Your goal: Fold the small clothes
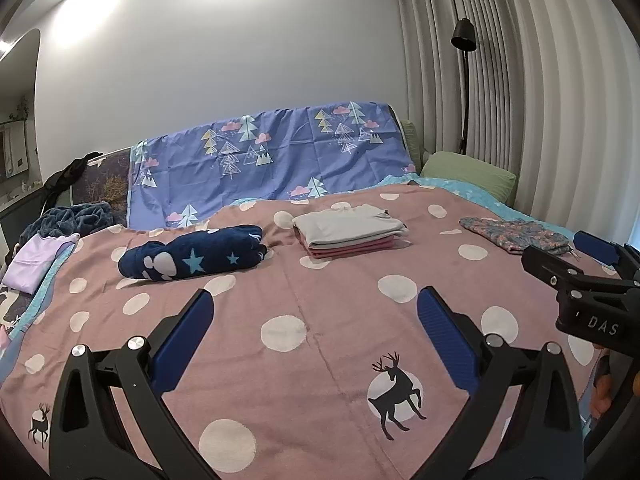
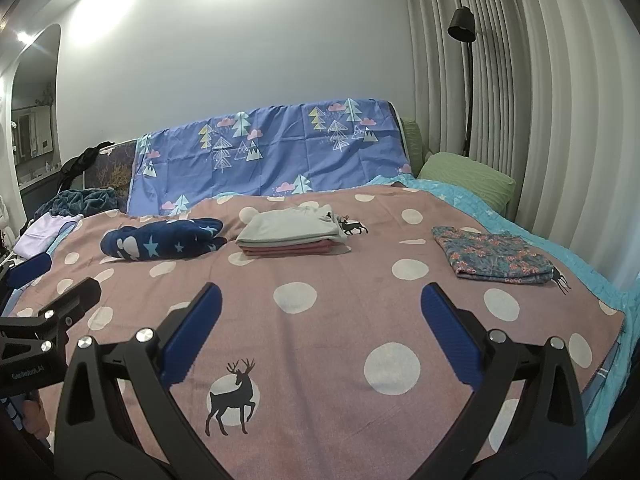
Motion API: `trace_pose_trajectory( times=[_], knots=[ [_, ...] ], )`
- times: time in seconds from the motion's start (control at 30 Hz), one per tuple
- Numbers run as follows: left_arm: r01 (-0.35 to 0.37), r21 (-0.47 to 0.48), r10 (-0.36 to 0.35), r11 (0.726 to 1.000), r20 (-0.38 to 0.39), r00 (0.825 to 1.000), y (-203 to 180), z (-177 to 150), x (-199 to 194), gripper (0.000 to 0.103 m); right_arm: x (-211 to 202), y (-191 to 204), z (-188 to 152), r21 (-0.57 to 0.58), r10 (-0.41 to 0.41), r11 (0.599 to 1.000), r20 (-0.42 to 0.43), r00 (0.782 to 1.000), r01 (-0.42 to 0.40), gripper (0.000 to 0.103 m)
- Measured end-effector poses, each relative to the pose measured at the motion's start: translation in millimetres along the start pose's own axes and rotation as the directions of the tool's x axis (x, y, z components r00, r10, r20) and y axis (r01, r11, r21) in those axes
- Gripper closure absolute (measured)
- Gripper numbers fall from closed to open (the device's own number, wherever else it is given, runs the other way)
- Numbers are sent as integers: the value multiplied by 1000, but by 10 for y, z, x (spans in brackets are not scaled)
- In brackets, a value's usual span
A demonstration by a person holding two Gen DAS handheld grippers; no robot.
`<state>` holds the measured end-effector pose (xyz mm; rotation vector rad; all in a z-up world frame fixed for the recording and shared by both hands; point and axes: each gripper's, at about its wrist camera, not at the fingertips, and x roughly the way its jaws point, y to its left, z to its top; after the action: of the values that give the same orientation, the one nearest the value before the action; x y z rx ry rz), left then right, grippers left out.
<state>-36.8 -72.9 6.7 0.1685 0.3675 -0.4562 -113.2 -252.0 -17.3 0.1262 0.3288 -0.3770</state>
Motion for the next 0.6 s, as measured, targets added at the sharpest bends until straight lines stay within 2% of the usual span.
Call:
trace_pose_trajectory(
  times=[0.6],
  knots=[
    [15,14,-14,1000,-35,999,-22,-35,49,1,65,-41,-40,4,-2,1000,-30,1000,2,2]
  ],
)
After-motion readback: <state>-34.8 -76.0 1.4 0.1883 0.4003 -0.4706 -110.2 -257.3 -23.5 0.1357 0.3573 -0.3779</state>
